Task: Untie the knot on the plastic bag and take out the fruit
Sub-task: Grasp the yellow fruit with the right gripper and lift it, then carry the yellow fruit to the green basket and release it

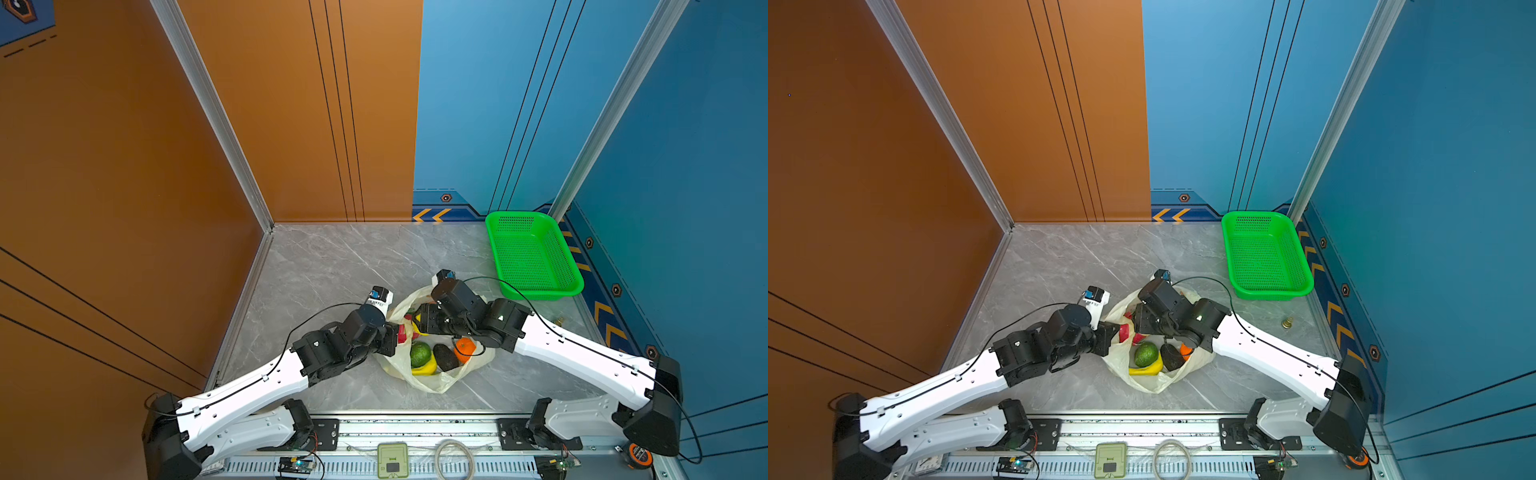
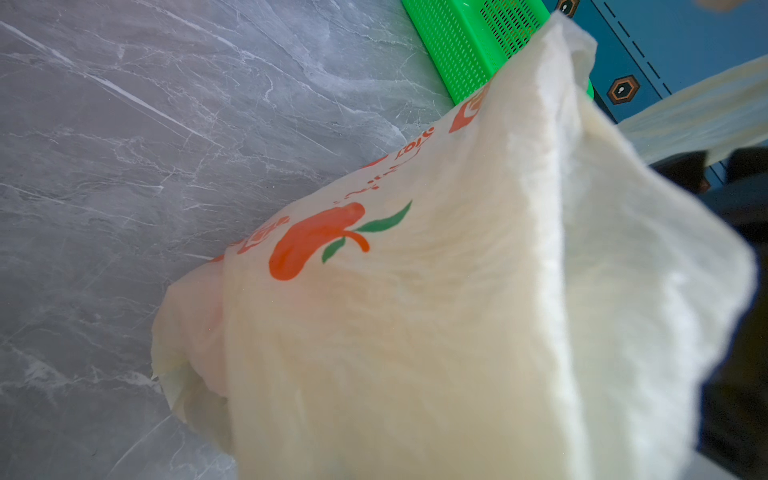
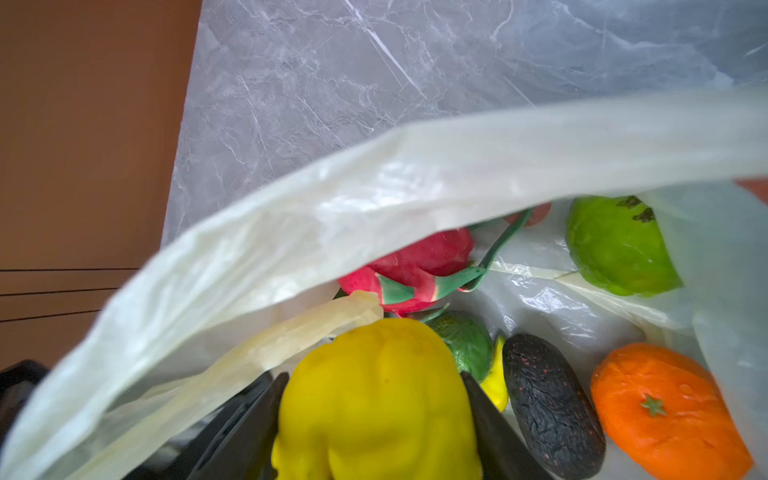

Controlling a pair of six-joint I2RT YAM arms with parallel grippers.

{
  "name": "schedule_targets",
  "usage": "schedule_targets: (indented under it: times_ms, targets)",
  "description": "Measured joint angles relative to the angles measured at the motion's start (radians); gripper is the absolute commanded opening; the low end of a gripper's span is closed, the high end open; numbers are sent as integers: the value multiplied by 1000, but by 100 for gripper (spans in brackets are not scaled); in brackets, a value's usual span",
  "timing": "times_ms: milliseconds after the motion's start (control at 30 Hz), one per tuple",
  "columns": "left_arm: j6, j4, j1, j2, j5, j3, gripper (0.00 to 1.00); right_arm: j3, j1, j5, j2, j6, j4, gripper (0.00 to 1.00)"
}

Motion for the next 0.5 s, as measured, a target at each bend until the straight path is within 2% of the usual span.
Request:
schedule_targets:
  times_ms: [200,500]
  targets:
    - [0,0,7,0,-3,0,0,132,-79,-40,-24,-45,-74,54]
    - [1,4,11,2,-2,0,0,358,-394,-130,21,-153,-94,54]
